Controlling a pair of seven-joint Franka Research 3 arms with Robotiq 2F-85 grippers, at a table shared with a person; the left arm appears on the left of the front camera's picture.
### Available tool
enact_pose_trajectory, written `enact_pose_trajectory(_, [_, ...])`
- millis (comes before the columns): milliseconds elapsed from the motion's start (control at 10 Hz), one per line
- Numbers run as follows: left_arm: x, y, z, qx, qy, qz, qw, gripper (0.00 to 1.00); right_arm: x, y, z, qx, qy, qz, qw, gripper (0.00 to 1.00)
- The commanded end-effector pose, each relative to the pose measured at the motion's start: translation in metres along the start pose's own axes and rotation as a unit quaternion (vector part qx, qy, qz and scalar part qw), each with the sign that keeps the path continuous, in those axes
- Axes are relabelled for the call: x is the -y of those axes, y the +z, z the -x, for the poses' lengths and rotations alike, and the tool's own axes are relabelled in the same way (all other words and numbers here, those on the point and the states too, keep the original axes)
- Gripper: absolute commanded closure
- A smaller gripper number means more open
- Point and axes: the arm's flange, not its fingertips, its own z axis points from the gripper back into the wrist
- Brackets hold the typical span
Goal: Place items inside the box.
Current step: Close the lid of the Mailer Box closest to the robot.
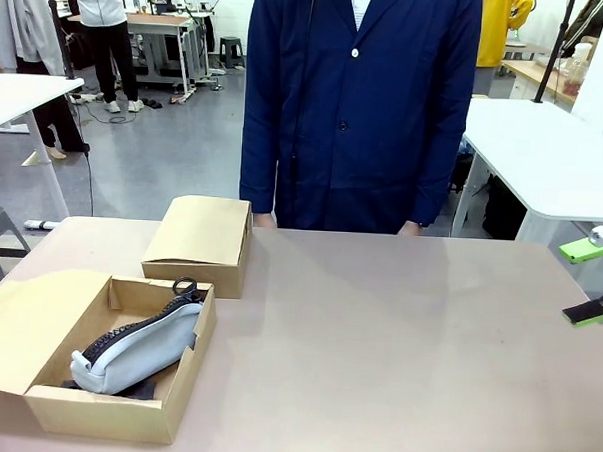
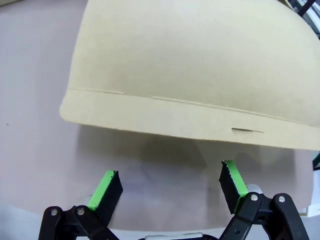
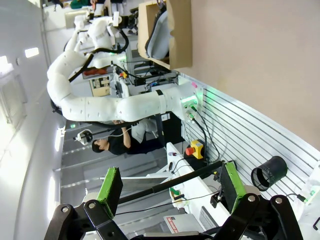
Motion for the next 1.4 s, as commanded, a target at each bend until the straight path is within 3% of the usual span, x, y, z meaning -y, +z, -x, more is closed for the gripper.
enact_pose_trajectory(0, [-0.008,-0.001,0.002,0.013,-0.030,-0.016,0.999,0.00,-0.004,0.001,0.002,0.003,-0.006,-0.010,1.000,0.00])
enact_pose_trajectory(400, [-0.020,-0.026,-0.010,0.034,-0.050,0.026,0.998,0.00,-0.004,0.001,0.002,0.003,-0.006,-0.010,1.000,0.00])
enact_pose_trajectory(700, [-0.015,-0.019,-0.020,0.111,-0.087,0.029,0.990,0.00,-0.004,0.001,0.002,0.003,-0.006,-0.010,1.000,0.00])
enact_pose_trajectory(1300, [0.025,-0.003,-0.067,0.258,-0.175,0.022,0.950,0.00,-0.004,0.001,0.002,0.003,-0.006,-0.010,1.000,0.00])
